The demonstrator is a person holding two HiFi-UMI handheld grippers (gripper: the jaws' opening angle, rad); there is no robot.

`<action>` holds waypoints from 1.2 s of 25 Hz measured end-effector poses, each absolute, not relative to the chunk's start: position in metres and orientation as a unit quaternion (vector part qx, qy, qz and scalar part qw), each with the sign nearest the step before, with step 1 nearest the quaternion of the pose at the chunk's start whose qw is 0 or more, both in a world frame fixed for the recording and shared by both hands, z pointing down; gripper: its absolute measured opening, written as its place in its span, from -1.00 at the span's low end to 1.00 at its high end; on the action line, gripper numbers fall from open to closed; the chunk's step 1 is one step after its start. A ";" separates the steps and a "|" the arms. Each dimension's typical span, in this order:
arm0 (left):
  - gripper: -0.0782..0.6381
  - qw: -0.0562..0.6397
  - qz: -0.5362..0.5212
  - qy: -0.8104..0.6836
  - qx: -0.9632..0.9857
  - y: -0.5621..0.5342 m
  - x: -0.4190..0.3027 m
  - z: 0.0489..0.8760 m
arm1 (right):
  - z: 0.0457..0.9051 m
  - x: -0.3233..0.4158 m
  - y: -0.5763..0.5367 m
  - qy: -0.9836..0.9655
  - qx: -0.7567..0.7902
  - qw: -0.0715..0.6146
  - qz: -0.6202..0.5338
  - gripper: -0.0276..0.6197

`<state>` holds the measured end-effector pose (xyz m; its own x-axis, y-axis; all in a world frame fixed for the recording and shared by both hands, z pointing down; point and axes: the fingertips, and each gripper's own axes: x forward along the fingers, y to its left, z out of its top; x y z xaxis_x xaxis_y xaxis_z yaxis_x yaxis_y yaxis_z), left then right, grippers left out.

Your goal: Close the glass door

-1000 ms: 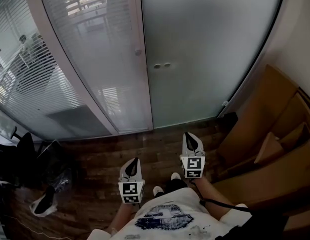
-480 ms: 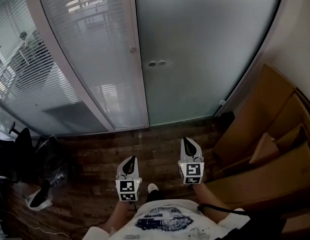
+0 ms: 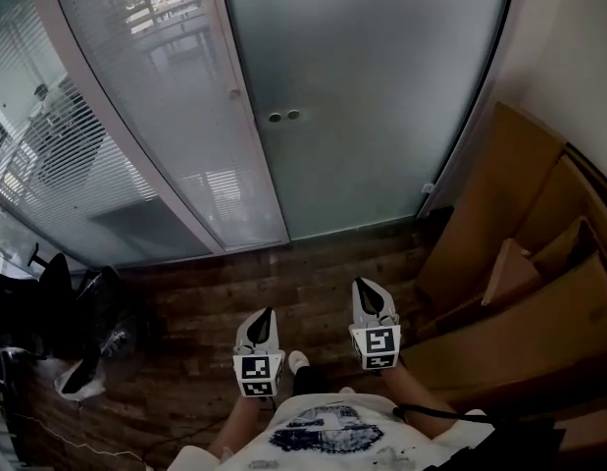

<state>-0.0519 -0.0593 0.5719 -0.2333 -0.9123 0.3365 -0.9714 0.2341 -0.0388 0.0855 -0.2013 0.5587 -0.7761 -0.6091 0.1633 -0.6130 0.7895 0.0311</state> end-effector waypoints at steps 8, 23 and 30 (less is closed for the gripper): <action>-0.77 0.118 0.130 -0.776 0.606 -0.040 0.011 0.569 | 0.560 0.141 -0.177 -0.951 0.300 0.073 0.018 -0.89; -0.78 0.095 0.150 -0.782 0.598 -0.003 0.061 0.570 | 0.546 0.189 -0.129 -0.968 0.245 0.040 0.027 -0.89; -0.77 0.081 0.146 -0.779 0.604 0.000 0.053 0.558 | 0.529 0.189 -0.110 -0.969 0.242 0.034 0.024 -0.90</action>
<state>0.0534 0.0004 0.5578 -0.2579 -0.9174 0.3031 -0.9649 0.2284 -0.1297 0.1893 -0.1099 0.5294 -0.8809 -0.4670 0.0770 -0.4702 0.8821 -0.0294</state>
